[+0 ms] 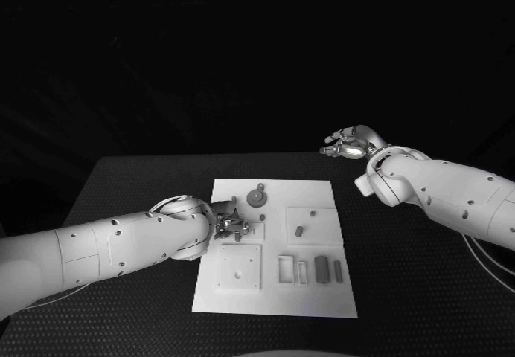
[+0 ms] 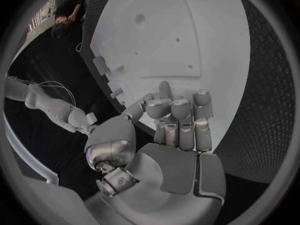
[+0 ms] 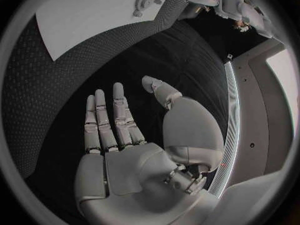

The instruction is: Assemble the parts on the task board

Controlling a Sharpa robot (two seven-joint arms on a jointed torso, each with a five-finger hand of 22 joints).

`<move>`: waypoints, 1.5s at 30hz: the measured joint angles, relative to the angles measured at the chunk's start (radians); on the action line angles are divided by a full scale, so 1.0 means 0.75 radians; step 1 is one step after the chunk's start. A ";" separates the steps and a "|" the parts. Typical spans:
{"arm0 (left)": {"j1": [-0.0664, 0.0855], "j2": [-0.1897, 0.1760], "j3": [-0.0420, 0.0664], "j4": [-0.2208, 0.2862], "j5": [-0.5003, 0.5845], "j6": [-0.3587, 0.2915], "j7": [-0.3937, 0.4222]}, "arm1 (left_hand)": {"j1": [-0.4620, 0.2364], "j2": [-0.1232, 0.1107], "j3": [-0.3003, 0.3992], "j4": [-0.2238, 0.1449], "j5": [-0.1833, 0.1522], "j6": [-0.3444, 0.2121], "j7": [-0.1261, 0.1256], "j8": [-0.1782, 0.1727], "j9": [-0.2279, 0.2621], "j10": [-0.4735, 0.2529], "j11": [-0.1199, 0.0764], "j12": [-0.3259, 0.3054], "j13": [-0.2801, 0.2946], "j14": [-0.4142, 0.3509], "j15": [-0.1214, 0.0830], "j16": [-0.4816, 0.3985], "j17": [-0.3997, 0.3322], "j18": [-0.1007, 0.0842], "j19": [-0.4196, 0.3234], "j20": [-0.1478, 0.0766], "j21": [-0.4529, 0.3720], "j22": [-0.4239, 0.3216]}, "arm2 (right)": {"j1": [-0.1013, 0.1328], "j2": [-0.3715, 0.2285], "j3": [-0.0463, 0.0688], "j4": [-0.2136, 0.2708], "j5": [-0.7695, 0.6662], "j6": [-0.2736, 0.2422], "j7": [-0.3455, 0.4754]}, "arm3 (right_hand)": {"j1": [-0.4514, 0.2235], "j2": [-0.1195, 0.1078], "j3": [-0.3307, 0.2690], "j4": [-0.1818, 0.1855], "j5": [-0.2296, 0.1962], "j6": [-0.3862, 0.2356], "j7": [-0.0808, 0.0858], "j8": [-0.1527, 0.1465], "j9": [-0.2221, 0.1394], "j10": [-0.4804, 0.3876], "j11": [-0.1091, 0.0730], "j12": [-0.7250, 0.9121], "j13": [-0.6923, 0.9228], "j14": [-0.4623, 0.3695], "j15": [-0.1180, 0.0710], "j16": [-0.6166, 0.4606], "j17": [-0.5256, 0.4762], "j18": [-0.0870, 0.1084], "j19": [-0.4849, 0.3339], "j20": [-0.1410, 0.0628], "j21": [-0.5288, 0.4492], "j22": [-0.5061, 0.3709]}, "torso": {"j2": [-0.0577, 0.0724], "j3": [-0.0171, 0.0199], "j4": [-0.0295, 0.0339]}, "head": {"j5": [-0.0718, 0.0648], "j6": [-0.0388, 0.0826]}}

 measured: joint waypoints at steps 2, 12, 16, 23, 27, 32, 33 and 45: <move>0.000 0.001 0.000 -0.001 0.000 0.002 0.000 | -0.001 0.000 0.000 0.000 0.000 0.006 -0.003 0.000 -0.003 0.000 0.000 0.000 0.000 0.000 -0.006 0.000 0.000 0.000 0.000 0.000 0.000 0.000 | 0.000 0.000 0.000 0.000 0.000 0.000 0.000 | 0.000 0.000 0.000 0.000 0.000 0.000 0.000 0.000 0.000 0.000 0.000 0.000 0.000 0.000 0.000 0.000 0.000 0.000 0.000 0.000 0.000 0.000 | 0.000 -0.0004 0.0000 | -0.001 0.000; 0.003 0.003 0.001 -0.005 0.002 0.016 0.000 | -0.010 0.005 -0.002 0.002 -0.005 0.017 -0.010 -0.002 0.000 0.000 0.000 0.004 -0.001 -0.001 -0.008 0.000 -0.001 0.000 0.000 0.000 -0.001 0.000 | -0.001 0.001 0.000 -0.001 0.000 0.002 -0.001 | 0.000 0.000 0.000 0.000 0.000 0.000 0.000 0.000 -0.001 0.000 0.000 0.000 0.000 0.000 0.000 0.000 -0.001 0.000 0.000 0.000 0.000 0.000 | 0.001 -0.0015 -0.0004 | -0.004 0.003; 0.008 0.003 0.000 -0.005 0.005 0.034 -0.001 | -0.010 0.005 0.001 0.000 -0.010 0.018 -0.010 -0.002 -0.002 0.000 0.000 0.005 -0.002 -0.001 -0.008 0.000 -0.001 0.000 0.000 0.000 -0.011 0.000 | -0.002 0.001 0.000 -0.001 0.000 0.002 -0.001 | 0.000 0.000 0.000 0.000 0.000 -0.001 0.000 0.000 -0.001 0.000 0.000 0.000 0.000 0.000 0.000 0.000 -0.001 0.000 0.000 0.000 0.000 0.000 | 0.001 -0.0017 0.0000 | -0.005 0.002; 0.019 0.013 -0.001 -0.017 0.024 0.093 -0.006 | -0.011 0.007 0.025 0.023 -0.018 0.021 -0.009 -0.002 -0.004 0.000 0.000 0.005 -0.004 -0.001 -0.009 0.000 -0.003 0.000 0.000 0.000 -0.011 0.000 | -0.002 0.003 0.000 -0.002 0.000 0.004 -0.001 | 0.000 0.000 0.000 0.000 0.008 -0.001 0.001 0.000 -0.001 0.000 0.000 0.000 -0.001 0.000 0.000 0.005 -0.001 0.000 0.000 0.000 0.000 0.001 | 0.001 -0.0014 0.0008 | -0.004 0.002; 0.022 0.019 0.000 -0.025 0.031 0.119 -0.008 | -0.011 0.007 0.025 0.023 -0.018 0.022 -0.009 -0.002 -0.005 0.000 0.000 0.005 -0.004 -0.001 -0.009 0.000 -0.004 0.000 0.000 0.000 -0.012 0.000 | -0.003 0.004 0.000 -0.002 0.000 0.004 -0.001 | 0.000 0.000 0.000 0.000 0.008 -0.001 0.001 0.000 -0.001 0.000 0.000 0.000 -0.001 0.000 0.000 0.005 -0.001 0.000 0.000 0.000 0.000 0.001 | 0.001 -0.0012 0.0004 | -0.004 0.003; 0.025 0.022 0.001 -0.031 0.037 0.137 -0.009 | -0.008 0.004 0.025 0.023 -0.021 0.023 -0.010 -0.002 -0.005 0.000 0.000 0.005 -0.006 -0.001 -0.009 0.000 -0.004 0.000 0.000 0.000 -0.012 0.000 | -0.003 0.005 0.000 -0.002 0.000 0.006 -0.002 | 0.000 0.000 0.000 0.000 0.008 -0.001 0.001 0.000 -0.002 0.000 0.000 0.000 -0.001 -0.005 -0.005 0.005 -0.001 0.000 0.000 0.000 0.000 0.001 | 0.001 -0.0005 0.0000 | -0.003 0.002; 0.025 0.022 0.001 -0.031 0.037 0.138 -0.009 | -0.005 0.001 0.025 0.023 -0.021 0.023 -0.010 -0.002 -0.005 0.000 0.000 0.005 -0.006 -0.001 -0.009 0.000 -0.004 0.000 0.000 0.000 -0.012 0.000 | -0.003 0.005 0.000 -0.003 0.000 0.006 -0.002 | 0.000 0.000 0.000 0.000 0.008 -0.001 0.001 0.000 -0.002 0.000 0.000 0.000 -0.001 -0.005 -0.005 0.005 -0.002 0.000 0.000 0.000 0.000 0.001 | 0.001 -0.0006 0.0000 | -0.003 0.002; 0.024 0.019 0.008 -0.029 0.043 0.150 -0.009 | -0.005 0.001 0.025 0.023 -0.031 0.025 -0.012 -0.002 -0.006 0.000 0.000 0.005 -0.009 -0.001 -0.009 0.000 -0.005 0.000 0.000 0.000 -0.011 0.000 | -0.008 0.006 0.000 -0.004 0.000 0.007 -0.002 | 0.000 0.000 0.000 0.000 0.008 -0.003 0.003 0.000 -0.002 0.000 0.000 0.000 -0.001 -0.005 -0.005 0.005 -0.003 0.000 0.000 0.000 0.000 0.001 | 0.001 -0.0005 0.0003 | -0.006 0.001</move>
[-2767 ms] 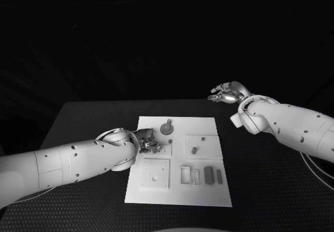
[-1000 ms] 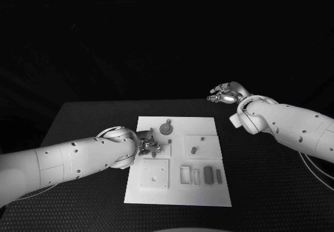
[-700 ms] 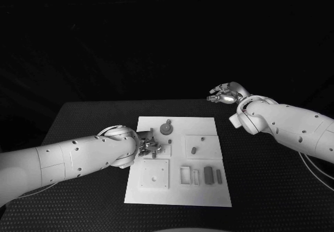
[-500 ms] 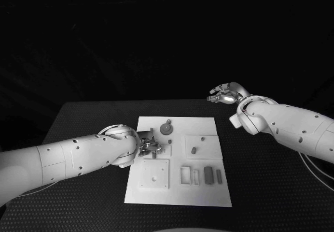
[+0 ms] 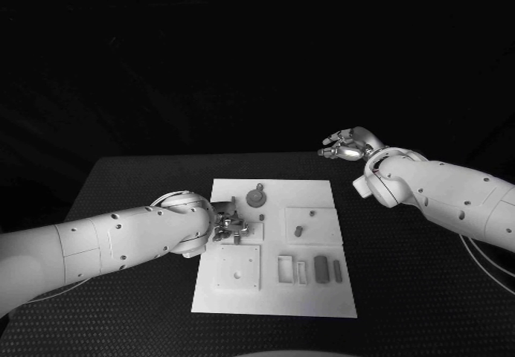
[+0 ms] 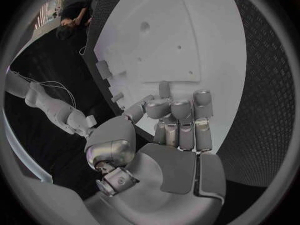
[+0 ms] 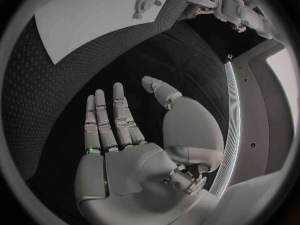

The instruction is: Assemble the parts on the task board

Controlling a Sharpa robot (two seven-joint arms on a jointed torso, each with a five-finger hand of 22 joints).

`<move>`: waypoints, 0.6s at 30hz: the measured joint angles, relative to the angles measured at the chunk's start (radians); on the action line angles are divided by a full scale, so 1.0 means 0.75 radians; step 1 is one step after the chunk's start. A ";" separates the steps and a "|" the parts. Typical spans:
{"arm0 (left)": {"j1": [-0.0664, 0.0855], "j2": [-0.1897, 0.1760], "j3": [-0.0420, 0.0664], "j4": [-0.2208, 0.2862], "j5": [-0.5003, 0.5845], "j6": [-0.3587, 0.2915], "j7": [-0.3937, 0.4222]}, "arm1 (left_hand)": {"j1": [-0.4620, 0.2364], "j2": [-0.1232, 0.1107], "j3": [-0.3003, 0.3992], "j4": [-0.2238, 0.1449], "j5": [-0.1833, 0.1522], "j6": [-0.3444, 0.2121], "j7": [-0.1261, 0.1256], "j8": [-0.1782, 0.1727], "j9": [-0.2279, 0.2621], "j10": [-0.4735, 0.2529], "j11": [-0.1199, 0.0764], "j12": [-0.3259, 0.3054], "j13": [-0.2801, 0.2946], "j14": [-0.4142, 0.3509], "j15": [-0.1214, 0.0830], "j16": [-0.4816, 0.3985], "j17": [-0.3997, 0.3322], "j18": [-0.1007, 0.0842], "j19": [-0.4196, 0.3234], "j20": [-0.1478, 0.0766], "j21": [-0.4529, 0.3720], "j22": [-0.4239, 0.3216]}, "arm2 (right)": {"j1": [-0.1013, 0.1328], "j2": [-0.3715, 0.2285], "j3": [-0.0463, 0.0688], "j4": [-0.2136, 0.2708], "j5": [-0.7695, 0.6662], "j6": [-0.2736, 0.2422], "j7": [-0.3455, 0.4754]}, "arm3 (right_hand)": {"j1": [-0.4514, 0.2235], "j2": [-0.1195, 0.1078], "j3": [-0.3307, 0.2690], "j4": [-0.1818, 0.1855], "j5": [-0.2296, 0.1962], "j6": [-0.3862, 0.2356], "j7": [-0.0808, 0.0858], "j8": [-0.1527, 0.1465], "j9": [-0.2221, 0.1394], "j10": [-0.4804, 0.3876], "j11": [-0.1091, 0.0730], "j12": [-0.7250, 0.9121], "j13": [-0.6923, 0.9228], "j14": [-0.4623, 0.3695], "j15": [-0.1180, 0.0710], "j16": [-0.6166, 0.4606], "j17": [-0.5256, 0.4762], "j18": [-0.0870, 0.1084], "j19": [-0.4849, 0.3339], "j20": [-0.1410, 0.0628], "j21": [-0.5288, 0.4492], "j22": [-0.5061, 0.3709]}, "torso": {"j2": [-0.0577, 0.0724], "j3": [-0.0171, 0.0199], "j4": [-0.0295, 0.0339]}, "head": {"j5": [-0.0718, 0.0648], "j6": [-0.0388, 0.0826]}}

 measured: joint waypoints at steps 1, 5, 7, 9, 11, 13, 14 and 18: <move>0.000 0.000 0.001 0.000 0.000 0.002 -0.001 | 0.000 0.000 0.000 0.000 0.000 0.000 0.000 0.000 0.000 0.000 0.000 0.000 0.000 0.000 0.000 0.000 0.000 0.000 0.000 0.000 0.000 0.000 | 0.000 0.000 0.000 0.000 0.000 0.000 0.000 | 0.000 0.000 0.000 0.000 0.000 0.000 0.000 0.000 0.000 0.000 0.000 0.000 0.000 0.000 0.000 0.000 0.000 0.000 0.000 0.000 0.000 0.000 | 0.000 0.0000 0.0001 | 0.000 0.001; 0.006 0.002 0.000 -0.003 0.005 0.020 -0.006 | 0.000 0.000 0.003 0.003 -0.004 0.000 0.000 -0.004 0.000 0.000 0.000 0.000 -0.001 0.000 0.000 0.000 0.000 0.000 0.000 0.000 0.000 0.000 | -0.001 0.000 0.000 0.000 0.000 0.001 0.000 | 0.000 0.000 0.000 0.000 0.000 0.000 0.000 0.000 0.000 0.000 0.000 0.000 0.000 0.000 0.000 0.000 0.000 0.000 0.000 0.000 0.000 0.001 | 0.000 0.0000 0.0004 | 0.000 0.003; 0.009 0.005 0.000 -0.006 0.010 0.030 -0.008 | 0.006 -0.006 0.004 0.004 -0.003 0.000 0.000 -0.004 -0.002 0.000 0.000 0.000 -0.003 0.000 0.000 0.000 -0.001 0.000 0.000 0.000 0.000 0.000 | -0.001 0.000 0.000 0.000 0.000 0.001 0.000 | 0.000 0.000 0.000 0.000 0.000 0.000 0.000 0.000 0.000 0.000 0.000 0.000 0.000 0.000 0.000 0.000 0.000 0.000 0.000 0.000 0.000 0.001 | 0.000 0.0000 0.0004 | 0.000 0.004; 0.012 0.009 0.000 -0.012 0.015 0.043 -0.010 | 0.011 -0.011 0.004 0.004 -0.004 0.000 0.000 -0.005 -0.004 0.000 0.000 0.000 -0.006 0.000 0.000 0.000 -0.004 0.000 0.000 0.000 0.000 0.000 | -0.001 0.000 0.000 0.000 0.000 0.001 0.000 | 0.000 0.000 0.000 0.000 0.000 0.000 0.000 0.000 0.000 0.000 0.000 0.000 0.000 -0.003 0.003 0.000 0.000 0.000 -0.003 0.003 0.000 0.001 | -0.001 -0.0001 0.0004 | 0.000 0.004; 0.014 0.011 0.000 -0.017 0.021 0.054 -0.012 | 0.016 -0.015 0.004 0.004 -0.016 0.000 0.000 -0.002 -0.005 -0.003 0.003 0.000 -0.008 0.000 0.000 0.000 -0.005 0.000 0.000 0.000 0.000 0.000 | -0.001 0.000 0.000 0.000 0.000 0.002 0.000 | 0.000 0.000 0.000 0.000 0.000 0.000 0.000 0.000 0.000 0.000 0.000 0.000 0.000 -0.004 0.004 0.000 0.000 0.000 -0.005 0.005 0.000 0.001 | -0.001 -0.0001 0.0005 | 0.000 0.004; 0.015 0.014 0.001 -0.022 0.027 0.064 -0.012 | 0.016 -0.015 0.005 0.004 -0.036 0.000 0.000 0.000 -0.005 -0.005 0.005 0.000 -0.009 0.000 0.000 0.000 -0.005 0.000 0.000 0.000 0.000 0.000 | -0.001 0.001 0.000 0.000 0.000 0.002 0.000 | 0.000 0.000 0.000 0.000 0.000 0.000 0.000 0.000 0.000 0.000 0.000 0.000 0.000 -0.004 0.004 0.000 0.000 0.000 -0.005 0.005 0.000 0.001 | -0.001 -0.0001 0.0005 | 0.000 0.004; 0.016 0.015 0.001 -0.023 0.029 0.068 -0.013 | 0.016 -0.015 0.005 0.004 -0.045 0.000 0.000 0.000 -0.005 -0.005 0.005 0.000 -0.010 0.000 0.000 0.000 -0.005 0.000 0.000 0.000 0.000 0.000 | -0.001 0.001 0.000 0.000 0.000 0.003 -0.001 | 0.000 0.000 0.000 0.000 0.000 0.000 0.000 0.000 0.000 0.000 0.000 0.000 0.000 -0.004 0.004 0.000 0.000 0.000 -0.005 0.005 0.000 0.001 | -0.001 -0.0001 0.0006 | 0.000 0.004; 0.017 0.016 0.001 -0.028 0.038 0.078 -0.013 | 0.034 -0.033 0.006 0.005 -0.114 0.003 -0.003 0.000 -0.011 -0.005 0.005 0.000 -0.017 0.000 0.000 0.000 -0.010 0.000 0.000 0.000 0.000 0.000 | -0.001 0.001 0.000 -0.001 0.000 0.004 -0.001 | 0.000 0.000 0.000 0.000 0.000 0.000 0.000 0.000 -0.001 0.000 0.000 0.000 -0.001 -0.004 0.004 0.000 -0.001 0.000 -0.005 0.005 0.000 0.001 | -0.001 -0.0001 0.0010 | 0.000 0.004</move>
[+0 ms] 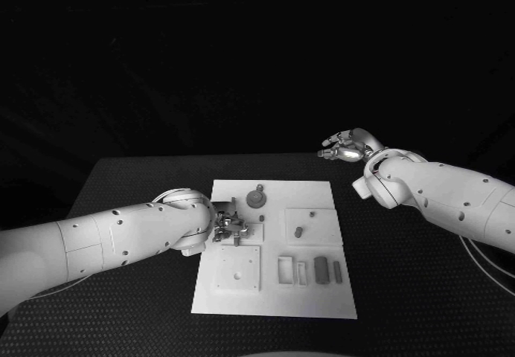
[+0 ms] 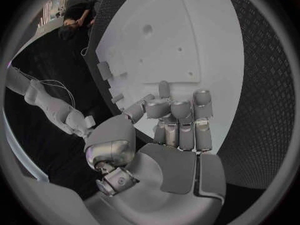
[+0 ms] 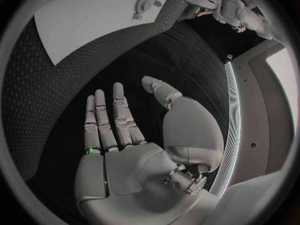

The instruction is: Assemble the parts on the task board

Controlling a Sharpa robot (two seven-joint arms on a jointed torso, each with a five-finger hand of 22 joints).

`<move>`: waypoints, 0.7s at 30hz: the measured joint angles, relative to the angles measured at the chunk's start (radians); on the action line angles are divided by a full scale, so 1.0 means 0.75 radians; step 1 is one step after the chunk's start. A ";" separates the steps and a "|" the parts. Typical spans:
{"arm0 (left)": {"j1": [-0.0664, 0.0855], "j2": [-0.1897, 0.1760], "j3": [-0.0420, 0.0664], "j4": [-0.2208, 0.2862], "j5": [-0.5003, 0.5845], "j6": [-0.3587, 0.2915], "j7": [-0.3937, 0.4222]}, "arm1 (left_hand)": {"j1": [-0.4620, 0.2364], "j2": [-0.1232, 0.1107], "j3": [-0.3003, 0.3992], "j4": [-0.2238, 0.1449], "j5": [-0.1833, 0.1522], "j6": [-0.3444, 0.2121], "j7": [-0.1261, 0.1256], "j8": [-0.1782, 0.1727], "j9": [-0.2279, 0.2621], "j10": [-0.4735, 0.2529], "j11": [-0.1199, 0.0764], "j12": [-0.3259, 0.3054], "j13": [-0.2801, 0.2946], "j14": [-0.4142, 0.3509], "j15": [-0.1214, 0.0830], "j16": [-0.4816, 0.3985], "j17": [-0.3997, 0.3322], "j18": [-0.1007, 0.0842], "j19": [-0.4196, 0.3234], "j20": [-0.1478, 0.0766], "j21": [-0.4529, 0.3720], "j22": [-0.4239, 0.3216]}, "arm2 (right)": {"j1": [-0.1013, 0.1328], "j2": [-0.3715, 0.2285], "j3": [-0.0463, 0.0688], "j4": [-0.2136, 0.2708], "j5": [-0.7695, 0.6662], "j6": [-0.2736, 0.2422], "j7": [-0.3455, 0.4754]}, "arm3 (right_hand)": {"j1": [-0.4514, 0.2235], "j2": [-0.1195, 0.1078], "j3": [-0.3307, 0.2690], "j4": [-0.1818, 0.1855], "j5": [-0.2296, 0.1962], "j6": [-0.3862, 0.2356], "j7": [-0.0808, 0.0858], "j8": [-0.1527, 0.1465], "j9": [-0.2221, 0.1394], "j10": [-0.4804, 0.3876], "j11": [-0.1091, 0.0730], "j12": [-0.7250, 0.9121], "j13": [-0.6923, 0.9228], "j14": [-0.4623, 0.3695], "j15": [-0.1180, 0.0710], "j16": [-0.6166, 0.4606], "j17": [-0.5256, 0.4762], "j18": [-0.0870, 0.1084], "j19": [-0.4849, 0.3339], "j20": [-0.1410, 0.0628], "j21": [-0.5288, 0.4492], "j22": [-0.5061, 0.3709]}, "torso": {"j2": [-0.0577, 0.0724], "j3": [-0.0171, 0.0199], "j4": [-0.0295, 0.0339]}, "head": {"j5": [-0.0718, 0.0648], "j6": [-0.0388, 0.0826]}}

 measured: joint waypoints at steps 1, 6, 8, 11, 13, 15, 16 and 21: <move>0.000 0.000 0.000 -0.001 0.003 0.002 0.000 | 0.007 -0.007 0.000 0.000 -0.019 0.002 -0.002 0.000 -0.002 0.000 0.000 -0.002 -0.002 0.000 0.000 0.000 -0.001 0.000 0.000 0.000 0.000 0.000 | 0.000 0.000 0.000 0.000 0.000 0.000 0.000 | 0.000 0.000 0.000 0.000 0.000 0.000 0.000 0.000 0.000 0.000 0.000 0.000 0.000 0.000 0.000 0.000 0.000 0.000 0.000 0.000 0.000 0.000 | 0.000 0.0000 0.0000 | 0.000 0.000; -0.001 0.000 -0.001 -0.004 0.010 0.003 0.000 | 0.035 -0.058 -0.011 0.037 -0.114 0.034 -0.034 0.002 -0.011 0.000 0.000 -0.012 -0.015 -0.003 -0.009 0.000 -0.010 0.000 0.000 0.000 0.000 0.001 | 0.000 0.000 0.000 0.000 0.000 0.001 0.000 | 0.000 0.000 0.000 0.000 0.000 0.003 -0.003 0.000 0.000 0.000 0.000 0.000 0.000 0.000 0.000 0.000 0.000 0.000 0.000 0.000 0.000 0.000 | 0.000 0.0000 0.0000 | -0.001 -0.001; -0.001 0.001 -0.002 -0.006 0.013 0.003 -0.001 | 0.035 -0.082 -0.014 0.049 -0.149 0.040 -0.041 0.005 -0.013 0.000 0.000 -0.015 -0.020 -0.010 -0.017 0.000 -0.013 0.000 0.000 0.000 0.000 0.001 | -0.001 0.000 0.000 -0.001 0.000 0.002 0.000 | 0.000 0.000 0.000 0.000 0.000 0.003 -0.003 0.000 0.000 0.000 0.000 0.000 0.000 0.000 0.000 0.000 -0.001 0.000 0.000 0.000 0.000 0.000 | 0.000 0.0000 0.0000 | -0.001 -0.001; -0.002 0.001 -0.003 -0.007 0.015 0.001 -0.001 | 0.029 -0.105 -0.018 0.063 -0.191 0.047 -0.048 0.005 -0.016 -0.008 -0.003 -0.015 -0.024 -0.017 -0.023 -0.005 -0.016 0.000 0.000 0.000 0.000 0.001 | -0.001 0.000 0.000 -0.001 0.000 0.002 -0.001 | 0.000 0.000 0.000 0.000 0.000 0.003 -0.003 0.000 0.000 0.000 0.000 0.000 0.000 0.000 0.000 0.000 -0.001 0.000 0.000 0.000 0.000 0.000 | 0.000 0.0000 0.0000 | -0.002 0.000; -0.003 0.001 -0.003 -0.008 0.016 -0.002 -0.003 | 0.031 -0.130 -0.021 0.076 -0.210 0.049 -0.050 0.005 -0.019 -0.008 -0.003 -0.015 -0.027 -0.018 -0.024 -0.005 -0.019 0.000 0.000 0.000 0.000 0.001 | -0.001 0.000 0.000 -0.001 0.000 0.002 -0.001 | 0.000 0.000 0.000 0.000 0.000 0.003 -0.003 0.000 -0.001 0.000 0.000 0.000 0.000 -0.006 0.005 0.000 -0.003 0.000 -0.005 -0.005 0.000 0.000 | 0.000 0.0000 -0.0001 | -0.002 0.000; -0.003 0.001 -0.004 -0.009 0.016 -0.004 -0.005 | 0.027 -0.150 -0.021 0.088 -0.219 0.101 -0.101 0.005 -0.020 -0.071 -0.037 -0.016 -0.029 -0.022 -0.028 -0.006 -0.019 0.000 0.000 0.000 -0.005 0.001 | -0.001 0.000 0.000 -0.001 0.000 0.002 -0.001 | 0.000 0.000 0.000 0.000 0.000 0.003 -0.003 0.000 -0.001 0.000 0.000 0.000 0.000 -0.006 0.005 0.000 -0.003 0.000 -0.010 0.000 0.000 0.000 | 0.000 0.0000 0.0000 | -0.002 0.001; -0.004 0.001 -0.004 -0.009 0.016 -0.005 -0.005 | 0.027 -0.151 -0.023 0.091 -0.223 0.102 -0.103 0.005 -0.020 -0.074 -0.041 -0.016 -0.029 -0.022 -0.028 -0.006 -0.020 0.000 0.000 0.000 -0.005 0.001 | -0.001 0.000 0.000 -0.001 0.000 0.003 -0.001 | 0.000 0.000 0.000 0.000 0.000 0.003 -0.003 0.000 -0.001 0.000 0.000 0.000 0.000 -0.006 0.005 0.000 -0.003 0.000 -0.010 0.000 0.000 0.000 | 0.000 0.0000 0.0000 | -0.003 0.001; -0.004 0.001 -0.004 -0.011 0.017 -0.012 -0.008 | 0.027 -0.168 -0.024 0.102 -0.235 0.104 -0.105 0.005 -0.022 -0.069 -0.051 -0.016 -0.031 -0.022 -0.029 -0.006 -0.022 0.000 0.000 0.000 -0.005 0.001 | -0.001 0.000 0.000 -0.001 0.000 0.003 -0.001 | 0.000 0.000 0.000 0.000 0.000 0.003 -0.003 0.000 -0.001 0.000 0.000 0.000 0.000 -0.010 0.009 0.000 -0.005 0.000 -0.010 0.000 0.000 0.001 | 0.000 0.0000 0.0000 | -0.003 0.002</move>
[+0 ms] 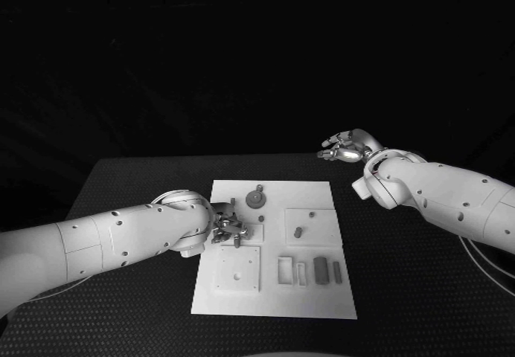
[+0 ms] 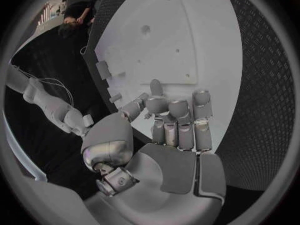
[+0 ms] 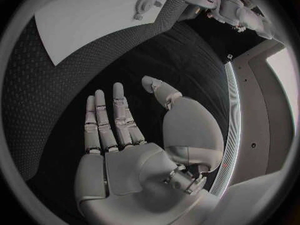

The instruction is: Assemble the parts on the task board

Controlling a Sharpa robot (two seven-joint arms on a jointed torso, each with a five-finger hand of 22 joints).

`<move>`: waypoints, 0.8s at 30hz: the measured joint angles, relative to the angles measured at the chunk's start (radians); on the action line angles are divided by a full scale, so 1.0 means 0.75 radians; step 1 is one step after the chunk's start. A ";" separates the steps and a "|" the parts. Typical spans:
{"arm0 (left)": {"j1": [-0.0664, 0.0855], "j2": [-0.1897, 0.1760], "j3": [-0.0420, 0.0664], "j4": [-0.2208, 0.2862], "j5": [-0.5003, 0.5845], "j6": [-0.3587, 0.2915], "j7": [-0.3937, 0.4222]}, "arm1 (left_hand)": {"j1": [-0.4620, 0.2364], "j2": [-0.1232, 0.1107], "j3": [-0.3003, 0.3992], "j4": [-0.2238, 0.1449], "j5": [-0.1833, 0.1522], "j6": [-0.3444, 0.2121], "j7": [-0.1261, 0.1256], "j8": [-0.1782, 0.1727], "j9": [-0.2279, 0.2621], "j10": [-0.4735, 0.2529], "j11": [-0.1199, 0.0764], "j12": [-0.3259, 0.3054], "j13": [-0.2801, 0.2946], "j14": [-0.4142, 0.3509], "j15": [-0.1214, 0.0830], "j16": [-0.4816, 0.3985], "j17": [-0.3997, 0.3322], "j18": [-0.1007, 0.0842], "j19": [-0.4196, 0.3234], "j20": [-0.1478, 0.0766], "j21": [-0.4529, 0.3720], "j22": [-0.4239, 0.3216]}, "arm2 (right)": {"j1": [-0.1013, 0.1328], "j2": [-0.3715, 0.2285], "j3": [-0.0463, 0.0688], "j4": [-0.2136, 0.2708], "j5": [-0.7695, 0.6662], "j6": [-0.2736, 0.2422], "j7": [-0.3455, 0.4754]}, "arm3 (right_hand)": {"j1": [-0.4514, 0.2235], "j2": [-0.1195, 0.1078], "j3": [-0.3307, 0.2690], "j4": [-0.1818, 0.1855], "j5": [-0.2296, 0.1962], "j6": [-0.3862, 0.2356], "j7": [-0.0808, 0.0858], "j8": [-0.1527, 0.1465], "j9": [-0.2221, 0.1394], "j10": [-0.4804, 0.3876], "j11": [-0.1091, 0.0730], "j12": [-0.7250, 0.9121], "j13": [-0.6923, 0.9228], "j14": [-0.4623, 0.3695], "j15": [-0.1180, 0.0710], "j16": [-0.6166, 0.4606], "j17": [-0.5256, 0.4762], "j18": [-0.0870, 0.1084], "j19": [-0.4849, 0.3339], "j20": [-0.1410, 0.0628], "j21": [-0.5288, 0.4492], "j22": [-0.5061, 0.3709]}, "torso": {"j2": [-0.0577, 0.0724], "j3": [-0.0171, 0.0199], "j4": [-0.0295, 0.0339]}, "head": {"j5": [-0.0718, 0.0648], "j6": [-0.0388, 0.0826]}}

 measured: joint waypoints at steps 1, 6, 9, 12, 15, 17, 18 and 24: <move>0.000 0.000 0.000 -0.001 0.000 -0.001 0.000 | 0.001 0.000 0.000 0.000 0.000 0.000 0.000 0.000 0.000 0.000 0.000 0.000 0.000 0.000 0.000 0.000 0.000 0.000 0.000 0.000 0.000 0.000 | 0.000 0.000 0.000 0.000 0.000 0.000 0.000 | 0.000 0.000 0.000 0.000 0.000 0.000 0.000 0.000 0.000 0.000 0.000 0.000 0.000 0.000 0.000 0.000 0.000 0.000 0.000 0.000 0.000 0.000 | 0.000 0.0000 0.0000 | 0.000 0.000; 0.000 -0.001 0.001 -0.004 0.000 -0.007 -0.001 | 0.001 0.000 0.003 0.003 0.000 0.001 -0.001 0.000 0.000 0.000 0.000 0.000 0.000 0.000 0.000 0.000 0.000 0.000 0.000 0.000 0.000 0.000 | 0.000 -0.001 0.000 0.000 0.000 0.000 0.000 | 0.000 0.000 0.000 0.000 0.000 0.000 0.000 0.000 -0.001 0.000 0.000 0.000 -0.001 0.000 0.000 0.000 0.000 0.000 0.000 0.000 0.000 0.000 | 0.000 -0.0005 0.0001 | 0.000 0.001; 0.000 -0.001 0.001 -0.004 0.000 -0.010 -0.002 | 0.001 0.000 0.003 0.003 0.000 0.001 -0.001 0.000 0.000 0.000 0.000 0.000 0.000 0.000 0.000 0.000 0.000 0.000 0.000 0.000 0.000 0.000 | -0.001 -0.001 0.000 0.000 0.000 0.001 0.000 | 0.000 0.000 0.000 0.000 0.000 0.000 0.000 0.000 -0.001 0.000 0.000 0.000 -0.001 0.000 0.000 0.000 0.000 0.000 0.000 0.000 0.000 0.000 | 0.000 -0.0005 0.0001 | 0.000 0.001; 0.000 -0.002 0.002 -0.004 0.000 -0.012 -0.003 | 0.001 0.000 0.000 0.007 0.000 0.001 -0.001 0.000 -0.001 0.000 0.000 0.000 0.000 0.000 0.000 0.000 0.000 0.000 0.000 0.000 0.000 0.000 | -0.001 -0.001 0.000 0.000 0.000 0.001 0.000 | 0.000 0.000 0.000 0.000 0.000 0.000 0.000 0.000 -0.001 0.000 0.000 0.000 -0.001 0.000 0.000 0.000 -0.001 0.000 -0.005 -0.005 0.000 0.000 | 0.000 -0.0005 0.0001 | 0.000 0.001; -0.002 -0.002 0.014 -0.007 0.000 -0.014 -0.003 | 0.004 -0.003 0.000 0.007 -0.007 0.001 -0.001 0.000 -0.001 0.000 0.000 0.000 -0.001 0.000 0.000 0.000 0.000 0.000 0.000 0.000 0.000 0.000 | -0.001 -0.001 0.000 0.000 0.000 0.001 -0.001 | 0.000 0.000 0.000 0.000 0.000 0.000 0.000 0.000 -0.001 0.000 0.000 0.000 -0.001 0.000 0.000 0.000 -0.001 0.000 -0.009 0.000 0.000 0.000 | 0.000 -0.0005 0.0003 | 0.000 0.001; 0.000 -0.001 0.025 -0.011 0.000 -0.016 -0.003 | 0.003 -0.012 0.000 0.014 -0.007 0.000 -0.001 0.000 -0.001 0.000 0.000 0.000 -0.001 0.000 0.000 0.000 -0.001 0.000 0.000 0.000 0.000 0.000 | -0.001 -0.001 0.000 0.000 0.000 0.001 -0.001 | 0.000 0.000 0.000 0.000 0.000 -0.001 0.001 0.000 -0.001 0.000 0.000 0.000 -0.001 0.000 0.000 0.000 -0.001 0.000 -0.009 0.000 0.000 0.000 | 0.000 -0.0006 0.0004 | 0.000 0.002; 0.000 -0.001 0.025 -0.011 0.000 -0.016 -0.003 | 0.003 -0.012 0.000 0.014 -0.007 0.000 -0.001 0.000 -0.001 0.000 0.000 0.000 -0.001 0.000 0.000 0.000 -0.001 0.000 0.000 0.000 0.000 0.000 | -0.001 -0.001 0.000 0.000 0.000 0.002 -0.001 | 0.000 0.000 0.000 0.000 0.000 -0.001 0.001 0.000 -0.001 0.000 0.000 0.000 -0.001 0.000 0.000 0.000 -0.001 0.000 -0.009 0.000 0.000 0.000 | 0.000 -0.0006 0.0004 | 0.000 0.002; -0.001 -0.002 0.029 -0.011 0.000 -0.018 -0.004 | 0.000 -0.030 -0.004 0.026 -0.015 0.000 -0.002 0.000 -0.003 0.000 0.000 0.000 -0.003 0.000 0.001 0.000 -0.003 0.000 0.000 0.000 0.000 0.000 | -0.002 0.000 0.000 0.000 0.000 0.003 -0.001 | 0.000 0.000 0.000 0.000 0.000 -0.002 0.002 0.000 -0.001 0.000 0.000 0.000 -0.001 -0.005 0.004 0.000 -0.001 0.000 -0.009 0.000 0.000 0.000 | 0.000 -0.0005 0.0004 | 0.001 0.002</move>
